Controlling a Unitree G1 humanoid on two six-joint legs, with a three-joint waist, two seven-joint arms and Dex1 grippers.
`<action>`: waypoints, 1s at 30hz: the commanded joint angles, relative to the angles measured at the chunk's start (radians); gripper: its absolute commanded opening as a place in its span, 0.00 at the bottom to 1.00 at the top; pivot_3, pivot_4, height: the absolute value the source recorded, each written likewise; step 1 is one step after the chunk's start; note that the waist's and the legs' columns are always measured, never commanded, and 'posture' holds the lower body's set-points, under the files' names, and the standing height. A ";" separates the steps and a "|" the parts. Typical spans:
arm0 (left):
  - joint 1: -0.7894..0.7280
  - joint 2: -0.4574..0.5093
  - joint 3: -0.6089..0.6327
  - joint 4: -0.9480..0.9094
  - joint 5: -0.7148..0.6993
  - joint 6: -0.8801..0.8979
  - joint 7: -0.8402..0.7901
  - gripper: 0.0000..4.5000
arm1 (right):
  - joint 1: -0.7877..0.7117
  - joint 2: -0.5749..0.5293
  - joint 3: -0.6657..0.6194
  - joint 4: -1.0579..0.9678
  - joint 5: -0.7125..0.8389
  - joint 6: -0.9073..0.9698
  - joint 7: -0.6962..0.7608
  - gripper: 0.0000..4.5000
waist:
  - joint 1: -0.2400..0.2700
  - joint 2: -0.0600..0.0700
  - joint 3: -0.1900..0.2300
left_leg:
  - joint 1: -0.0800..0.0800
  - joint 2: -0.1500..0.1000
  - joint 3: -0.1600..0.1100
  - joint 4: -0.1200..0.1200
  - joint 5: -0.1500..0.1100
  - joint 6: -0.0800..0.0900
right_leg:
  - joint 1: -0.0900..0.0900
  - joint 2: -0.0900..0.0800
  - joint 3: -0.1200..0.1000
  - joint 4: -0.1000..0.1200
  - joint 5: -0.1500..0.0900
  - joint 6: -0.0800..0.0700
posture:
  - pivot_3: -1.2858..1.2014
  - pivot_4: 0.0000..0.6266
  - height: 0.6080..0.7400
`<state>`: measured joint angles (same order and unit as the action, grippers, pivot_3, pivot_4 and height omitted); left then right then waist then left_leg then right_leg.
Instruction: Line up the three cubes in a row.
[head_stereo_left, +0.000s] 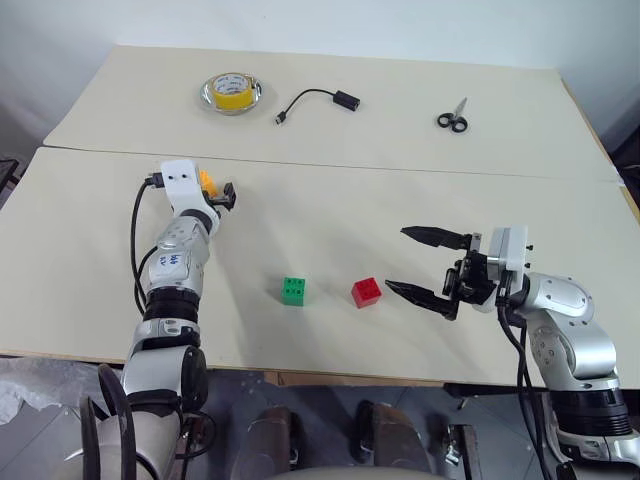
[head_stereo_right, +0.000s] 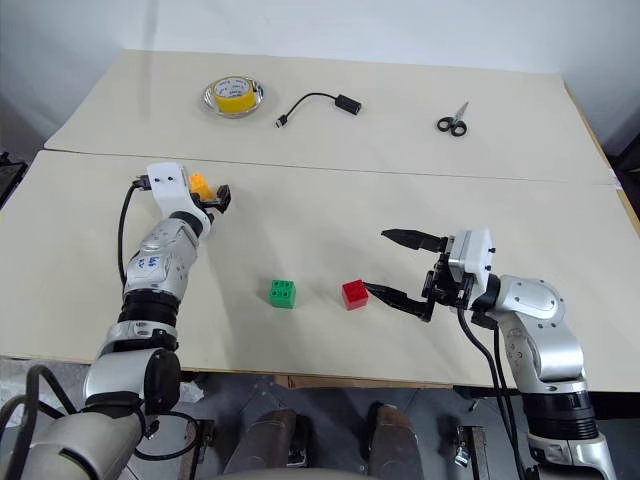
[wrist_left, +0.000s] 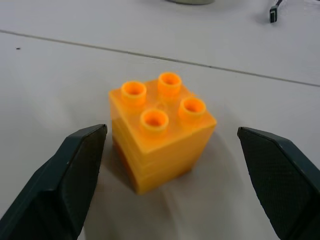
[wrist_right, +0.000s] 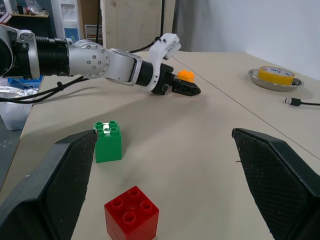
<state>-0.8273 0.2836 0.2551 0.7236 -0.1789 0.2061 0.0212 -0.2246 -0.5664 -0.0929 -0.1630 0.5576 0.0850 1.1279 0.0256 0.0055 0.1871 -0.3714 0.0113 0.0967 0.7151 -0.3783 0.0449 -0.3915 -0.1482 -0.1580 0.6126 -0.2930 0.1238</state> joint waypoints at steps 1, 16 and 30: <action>-0.015 0.006 -0.008 -0.022 0.011 -0.029 -0.018 0.85 | 0.007 0.003 -0.011 -0.003 0.001 -0.021 0.000 1.00 | -0.001 0.000 0.000 | 0.000 0.000 0.000 0.000 0.000 0.000 | 0.000 0.000 0.000 0.000 0.000 0.000 | 0.52 0.24 1.00; 0.223 0.240 -0.037 -0.267 -0.135 -0.120 -0.698 0.33 | 0.031 -0.005 -0.012 -0.013 -0.004 -0.026 -0.003 1.00 | -0.008 0.000 0.000 | 0.000 0.001 0.001 -0.001 0.000 0.000 | -0.001 0.001 0.000 0.000 0.000 0.000 | 0.52 0.24 1.00; 0.360 0.496 -0.214 -0.330 -0.221 -0.286 -1.607 0.33 | 0.115 -0.143 -0.079 -0.078 0.088 0.045 0.107 1.00 | -0.002 0.001 0.001 | 0.000 0.001 0.002 0.000 0.000 0.000 | -0.001 0.001 0.001 0.000 0.000 0.000 | 0.52 0.24 1.00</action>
<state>-0.4468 0.7730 0.0357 0.3906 -0.4017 -0.0551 -1.5017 -0.1129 -0.6976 -0.1420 -0.1949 0.6087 0.1198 1.2184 0.0240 0.0065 0.1878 -0.3712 0.0125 0.0981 0.7150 -0.3784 0.0444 -0.3922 -0.1475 -0.1572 0.6125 -0.2935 0.1234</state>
